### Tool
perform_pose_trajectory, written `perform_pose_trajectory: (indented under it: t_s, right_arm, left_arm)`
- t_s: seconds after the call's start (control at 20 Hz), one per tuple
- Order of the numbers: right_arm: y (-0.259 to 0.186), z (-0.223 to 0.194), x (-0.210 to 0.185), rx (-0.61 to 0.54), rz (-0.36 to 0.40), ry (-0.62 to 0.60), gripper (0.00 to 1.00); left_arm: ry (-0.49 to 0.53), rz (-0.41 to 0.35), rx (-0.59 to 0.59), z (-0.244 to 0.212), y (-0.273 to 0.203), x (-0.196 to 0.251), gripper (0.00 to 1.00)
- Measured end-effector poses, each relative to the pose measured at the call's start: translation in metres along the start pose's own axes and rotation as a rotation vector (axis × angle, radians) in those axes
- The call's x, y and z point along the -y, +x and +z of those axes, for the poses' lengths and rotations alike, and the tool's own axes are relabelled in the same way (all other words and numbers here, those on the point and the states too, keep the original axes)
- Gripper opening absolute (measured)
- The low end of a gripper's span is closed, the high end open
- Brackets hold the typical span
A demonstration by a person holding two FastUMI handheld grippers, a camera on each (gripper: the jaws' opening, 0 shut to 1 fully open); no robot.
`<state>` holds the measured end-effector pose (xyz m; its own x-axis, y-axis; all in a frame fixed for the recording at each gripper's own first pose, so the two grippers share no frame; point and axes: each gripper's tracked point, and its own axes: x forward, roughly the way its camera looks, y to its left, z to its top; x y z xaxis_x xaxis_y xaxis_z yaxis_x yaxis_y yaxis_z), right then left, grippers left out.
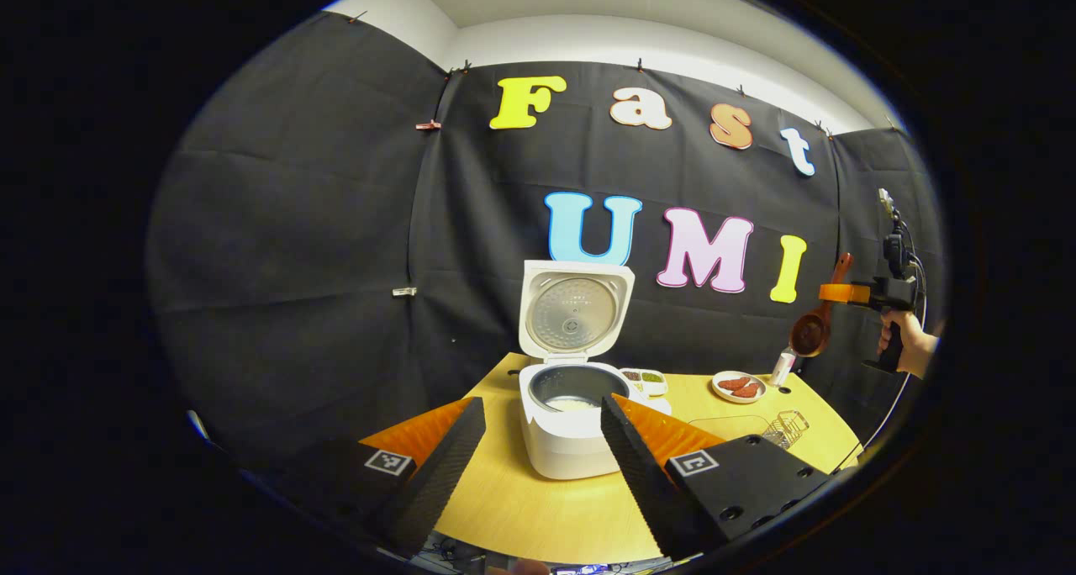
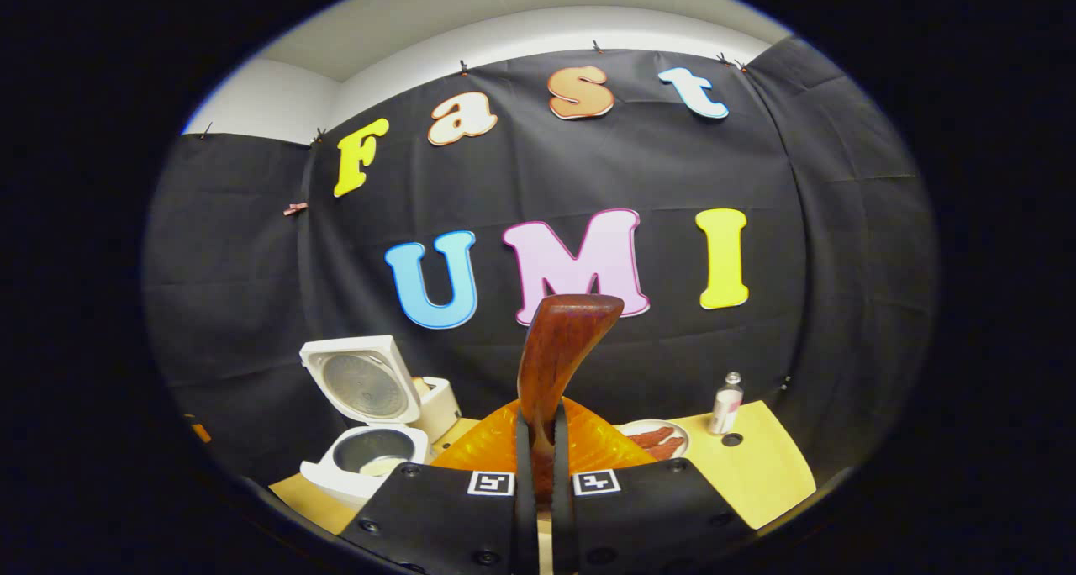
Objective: Close the left gripper, press the button to open the rice cooker; take a wooden spoon from the chopstick holder with the right hand, scoop a spoonful of rice and pour it into the rice cooker, then put the wooden spoon back into the chopstick holder.
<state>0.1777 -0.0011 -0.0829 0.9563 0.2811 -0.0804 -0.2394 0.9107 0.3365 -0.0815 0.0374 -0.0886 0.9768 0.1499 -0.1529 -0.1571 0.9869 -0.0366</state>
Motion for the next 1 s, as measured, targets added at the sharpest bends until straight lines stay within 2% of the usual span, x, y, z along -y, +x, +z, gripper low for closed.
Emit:
perform_pose_trajectory:
  t_s: [0.2,0.35,0.4,0.45,0.8,1.0]
  right_arm:
    - [-0.006,-0.036,0.066,-0.057,-0.073,0.015,0.11]
    - [-0.007,-0.072,0.099,-0.111,-0.104,0.045,0.11]
    - [-0.006,-0.088,0.108,-0.132,-0.111,0.054,0.07]
    - [-0.004,-0.100,0.115,-0.147,-0.117,0.068,0.11]
    - [0.011,-0.170,0.153,-0.199,-0.200,0.207,0.11]
    - [0.013,-0.203,0.150,-0.242,-0.215,0.238,0.11]
  left_arm:
    - [0.004,0.000,-0.017,0.000,0.001,0.023,0.95]
    - [0.037,0.013,-0.032,-0.001,-0.001,0.034,0.95]
    - [0.042,0.015,-0.035,0.000,-0.001,0.038,0.95]
    - [0.044,0.016,-0.040,0.000,0.000,0.041,0.95]
    - [0.028,0.045,-0.073,-0.002,-0.009,0.052,0.95]
    - [0.037,0.068,-0.095,-0.007,-0.014,0.049,0.95]
